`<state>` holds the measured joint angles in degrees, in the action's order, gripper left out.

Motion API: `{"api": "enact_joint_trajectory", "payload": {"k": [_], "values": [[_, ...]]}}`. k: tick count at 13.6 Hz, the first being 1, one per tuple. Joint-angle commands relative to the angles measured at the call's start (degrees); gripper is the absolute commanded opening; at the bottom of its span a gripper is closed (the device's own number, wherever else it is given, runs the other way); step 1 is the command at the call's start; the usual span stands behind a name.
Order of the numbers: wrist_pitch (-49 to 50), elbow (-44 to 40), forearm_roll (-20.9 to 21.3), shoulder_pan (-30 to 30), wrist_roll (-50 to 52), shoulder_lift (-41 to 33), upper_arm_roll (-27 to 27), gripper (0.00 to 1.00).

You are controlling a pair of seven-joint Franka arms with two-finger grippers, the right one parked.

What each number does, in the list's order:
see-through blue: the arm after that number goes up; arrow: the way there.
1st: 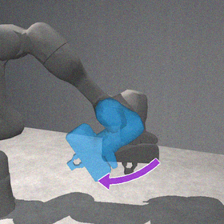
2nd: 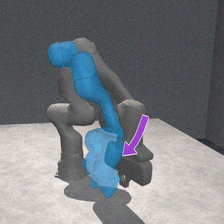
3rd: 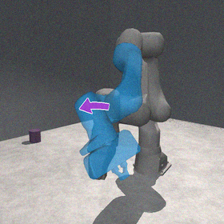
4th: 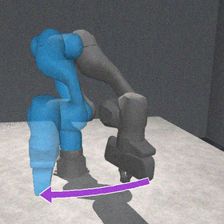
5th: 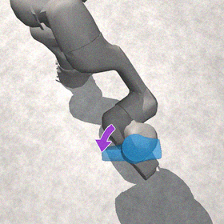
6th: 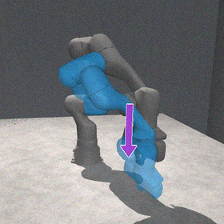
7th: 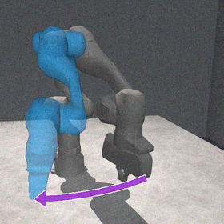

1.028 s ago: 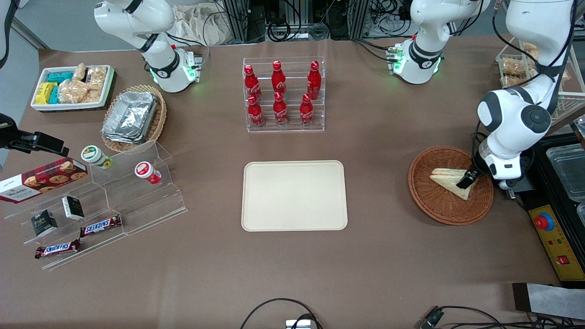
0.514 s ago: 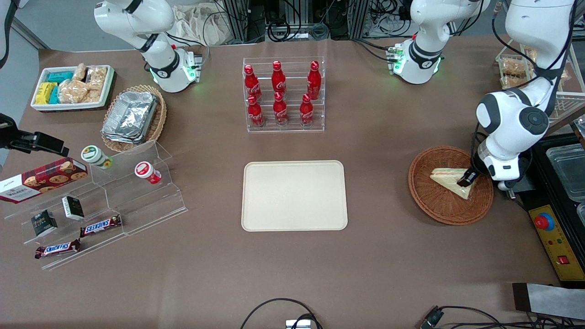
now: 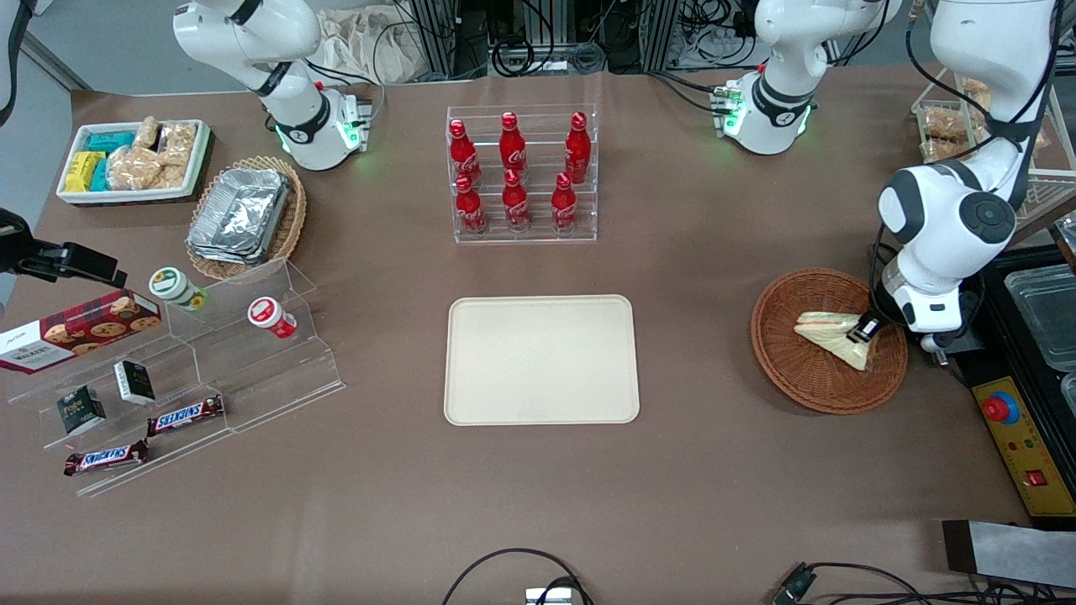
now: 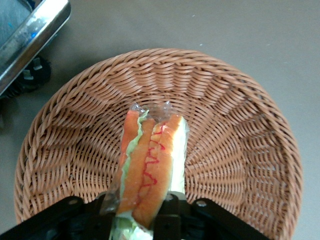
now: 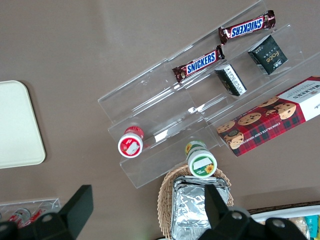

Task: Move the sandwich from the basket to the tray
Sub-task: 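Lift the sandwich and carry it with the left gripper over the tray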

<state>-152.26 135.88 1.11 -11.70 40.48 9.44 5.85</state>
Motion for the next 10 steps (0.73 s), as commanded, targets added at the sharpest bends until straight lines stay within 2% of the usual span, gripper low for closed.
{"api": "enact_joint_trajectory", "payload": {"k": [1,3,6,10], "values": [[5.03,-0.35,0.82,-0.08,-2.93,-4.68,1.35,0.16],[9.59,-1.75,0.74,-0.08,-7.15,-6.97,2.50,0.16],[18.98,-6.92,0.73,-0.08,-10.06,-7.68,7.58,0.16],[23.68,-11.85,0.74,-0.08,-12.00,-7.60,17.24,0.16]]}}
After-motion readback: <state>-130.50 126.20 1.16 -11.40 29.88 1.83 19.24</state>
